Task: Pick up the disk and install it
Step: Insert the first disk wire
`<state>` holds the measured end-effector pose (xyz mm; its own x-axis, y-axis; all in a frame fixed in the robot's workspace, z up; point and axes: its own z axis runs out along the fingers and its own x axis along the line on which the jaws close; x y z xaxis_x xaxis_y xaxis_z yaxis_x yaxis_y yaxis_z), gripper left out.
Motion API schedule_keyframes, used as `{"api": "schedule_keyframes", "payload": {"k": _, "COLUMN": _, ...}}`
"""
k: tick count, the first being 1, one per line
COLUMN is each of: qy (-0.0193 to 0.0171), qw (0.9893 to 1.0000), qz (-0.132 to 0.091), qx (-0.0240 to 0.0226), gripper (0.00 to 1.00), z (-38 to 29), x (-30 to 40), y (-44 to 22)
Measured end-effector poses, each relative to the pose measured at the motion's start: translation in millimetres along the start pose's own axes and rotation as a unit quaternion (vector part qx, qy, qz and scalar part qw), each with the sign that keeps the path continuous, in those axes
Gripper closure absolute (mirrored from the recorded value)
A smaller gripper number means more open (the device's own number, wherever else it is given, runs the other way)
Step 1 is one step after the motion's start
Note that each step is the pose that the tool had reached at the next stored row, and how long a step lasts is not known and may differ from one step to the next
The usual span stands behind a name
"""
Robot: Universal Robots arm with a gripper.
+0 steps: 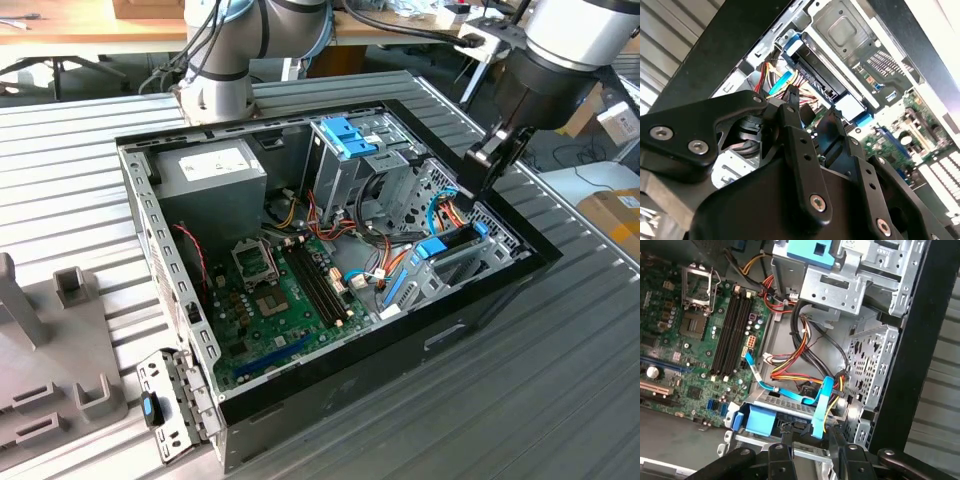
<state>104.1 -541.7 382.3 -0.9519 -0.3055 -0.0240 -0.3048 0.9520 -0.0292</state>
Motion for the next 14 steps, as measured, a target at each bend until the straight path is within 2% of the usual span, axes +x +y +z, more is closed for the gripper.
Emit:
{"api": "schedule_keyframes", "payload": {"k": 4, "qy": -0.0013, "qw": 0.999, "qz": -0.045, "qx": -0.0011, "gripper": 0.58, "z": 0.0, "x": 0.0, "y": 0.0}}
{"api": "schedule_keyframes", "payload": {"k": 6, "qy": -0.0019, "qw": 0.9979, "qz": -0.065, "qx": -0.0016, "gripper": 0.58, "z": 0.0, "x": 0.0, "y": 0.0}}
{"api": "schedule_keyframes", "payload": {"k": 10, "qy": -0.003, "qw": 0.9946, "qz": -0.104, "qx": -0.0025, "gripper": 0.58, "z": 0.0, "x": 0.0, "y": 0.1}}
{"api": "schedule_keyframes", "payload": {"k": 12, "qy": -0.0036, "qw": 0.9923, "qz": -0.124, "qx": -0.003, "gripper": 0.58, "z": 0.0, "x": 0.0, "y": 0.1}}
{"api": "schedule_keyframes", "payload": {"k": 13, "qy": -0.0042, "qw": 0.9898, "qz": -0.143, "qx": -0.0034, "gripper": 0.58, "z": 0.0, "x": -0.1, "y": 0.1}}
{"api": "schedule_keyframes", "payload": {"k": 14, "qy": -0.0045, "qw": 0.9879, "qz": -0.155, "qx": -0.0037, "gripper": 0.58, "z": 0.0, "x": 0.0, "y": 0.2}}
